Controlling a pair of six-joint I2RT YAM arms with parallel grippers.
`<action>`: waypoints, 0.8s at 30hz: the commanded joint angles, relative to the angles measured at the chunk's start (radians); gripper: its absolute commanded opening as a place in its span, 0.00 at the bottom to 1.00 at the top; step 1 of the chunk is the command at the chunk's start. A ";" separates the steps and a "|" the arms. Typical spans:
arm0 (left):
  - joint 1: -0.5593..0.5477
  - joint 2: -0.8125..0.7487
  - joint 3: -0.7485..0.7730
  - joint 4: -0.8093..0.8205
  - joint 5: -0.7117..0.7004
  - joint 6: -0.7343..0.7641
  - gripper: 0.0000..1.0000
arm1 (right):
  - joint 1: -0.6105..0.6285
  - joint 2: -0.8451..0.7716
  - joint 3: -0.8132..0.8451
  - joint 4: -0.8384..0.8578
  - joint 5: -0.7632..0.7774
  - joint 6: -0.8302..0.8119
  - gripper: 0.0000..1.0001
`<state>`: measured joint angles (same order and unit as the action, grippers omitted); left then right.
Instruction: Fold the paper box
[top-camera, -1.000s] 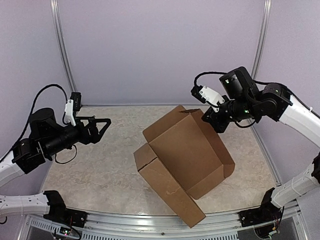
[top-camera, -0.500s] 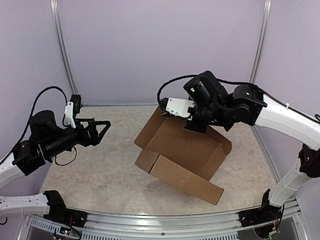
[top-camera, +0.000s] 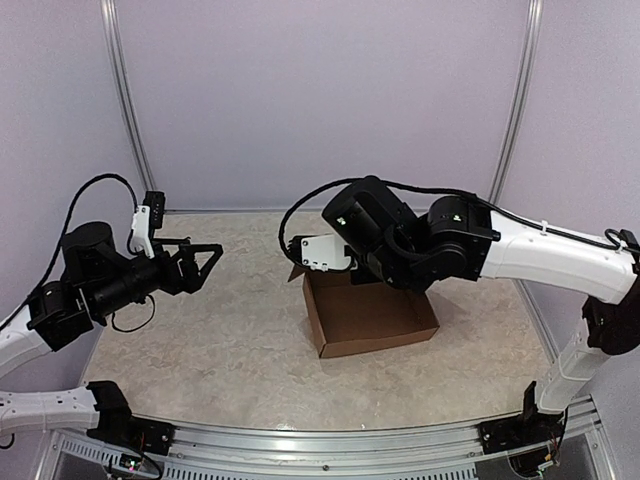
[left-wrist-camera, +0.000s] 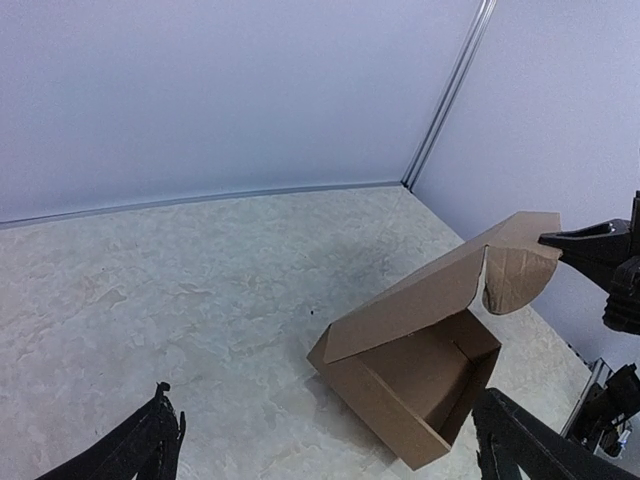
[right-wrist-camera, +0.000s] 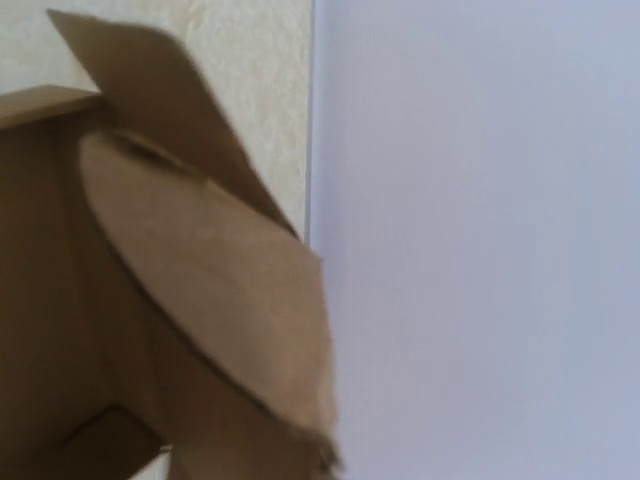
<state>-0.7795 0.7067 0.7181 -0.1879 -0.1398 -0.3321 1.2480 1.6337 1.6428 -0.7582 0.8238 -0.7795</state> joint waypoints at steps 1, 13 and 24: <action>0.000 0.004 -0.030 0.014 -0.018 0.015 0.99 | 0.010 0.043 -0.004 0.037 0.021 0.045 0.00; 0.000 0.079 -0.060 0.074 -0.012 0.000 0.99 | 0.009 0.131 -0.021 0.162 -0.006 0.056 0.11; -0.003 0.193 -0.066 0.115 0.074 0.004 0.99 | -0.017 0.055 -0.027 0.185 -0.114 0.074 0.38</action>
<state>-0.7795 0.8600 0.6556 -0.1078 -0.1181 -0.3363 1.2427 1.7523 1.6073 -0.5964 0.7689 -0.7238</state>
